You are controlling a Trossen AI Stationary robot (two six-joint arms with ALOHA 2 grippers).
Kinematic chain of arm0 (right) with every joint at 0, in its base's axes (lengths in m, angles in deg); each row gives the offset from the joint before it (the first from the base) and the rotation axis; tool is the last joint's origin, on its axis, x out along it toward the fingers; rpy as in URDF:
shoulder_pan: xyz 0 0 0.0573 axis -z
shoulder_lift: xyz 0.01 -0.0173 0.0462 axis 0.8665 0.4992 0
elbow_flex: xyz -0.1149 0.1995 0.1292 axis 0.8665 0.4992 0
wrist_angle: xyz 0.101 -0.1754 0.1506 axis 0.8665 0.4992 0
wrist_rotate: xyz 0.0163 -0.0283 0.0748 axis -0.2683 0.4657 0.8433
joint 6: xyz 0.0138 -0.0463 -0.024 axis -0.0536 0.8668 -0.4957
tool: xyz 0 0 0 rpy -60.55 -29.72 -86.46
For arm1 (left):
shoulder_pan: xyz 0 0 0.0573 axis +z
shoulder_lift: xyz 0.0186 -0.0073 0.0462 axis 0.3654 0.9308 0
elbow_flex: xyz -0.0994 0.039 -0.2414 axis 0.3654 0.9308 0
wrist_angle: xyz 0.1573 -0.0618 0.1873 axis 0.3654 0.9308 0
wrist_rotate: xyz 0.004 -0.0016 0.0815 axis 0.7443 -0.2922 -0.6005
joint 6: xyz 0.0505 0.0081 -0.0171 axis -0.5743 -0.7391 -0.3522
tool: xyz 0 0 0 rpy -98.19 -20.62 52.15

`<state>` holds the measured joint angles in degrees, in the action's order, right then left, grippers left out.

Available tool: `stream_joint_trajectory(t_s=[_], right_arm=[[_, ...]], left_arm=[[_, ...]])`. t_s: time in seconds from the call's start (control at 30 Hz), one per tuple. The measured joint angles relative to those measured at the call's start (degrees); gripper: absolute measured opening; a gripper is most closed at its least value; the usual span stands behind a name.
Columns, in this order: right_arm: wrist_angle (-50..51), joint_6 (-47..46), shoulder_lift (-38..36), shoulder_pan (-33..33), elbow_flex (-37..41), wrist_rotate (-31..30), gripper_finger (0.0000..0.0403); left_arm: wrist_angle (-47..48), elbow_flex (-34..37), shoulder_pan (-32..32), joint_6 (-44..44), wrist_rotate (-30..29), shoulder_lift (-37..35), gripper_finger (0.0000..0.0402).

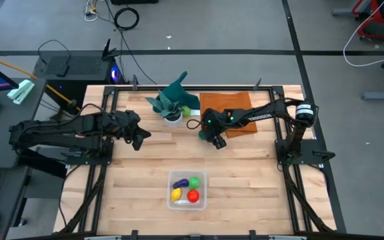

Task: Pick and placing Produce into tupperware
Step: Put the bell pepper into the transparent bin

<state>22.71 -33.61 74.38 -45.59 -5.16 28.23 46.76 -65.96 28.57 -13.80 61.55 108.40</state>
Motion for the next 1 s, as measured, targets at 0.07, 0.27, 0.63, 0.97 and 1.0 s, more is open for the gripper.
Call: stream_joint_trajectory(t_s=[0.07, 0.27, 0.63, 0.97, 1.0], right_arm=[[0.01, -0.07, 0.13, 0.04, 0.00, 0.71, 0.0311], [-0.87, -0.07, 0.12, 0.02, 0.09, 0.76, 0.0260], [-1.44, -0.11, -0.01, 0.02, 0.09, -0.32, 0.0167], [-0.11, -1.21, -2.71, 0.00, -2.27, -2.48, 0.0167], [0.23, -2.01, -2.82, -0.02, -3.28, -2.50, 0.0166]], left_arm=[[0.00, 0.00, 0.00, 0.01, 0.01, 0.00, 0.0033], [-0.02, 0.00, 0.00, -0.03, 0.01, -0.01, 0.0024], [-0.02, 0.00, 0.02, -0.08, 0.01, 0.00, 0.0032], [-0.03, 0.00, 0.02, -0.15, 0.00, 0.00, 0.0029], [-0.03, 0.00, 0.02, -0.15, 0.01, 0.00, 0.0031]])
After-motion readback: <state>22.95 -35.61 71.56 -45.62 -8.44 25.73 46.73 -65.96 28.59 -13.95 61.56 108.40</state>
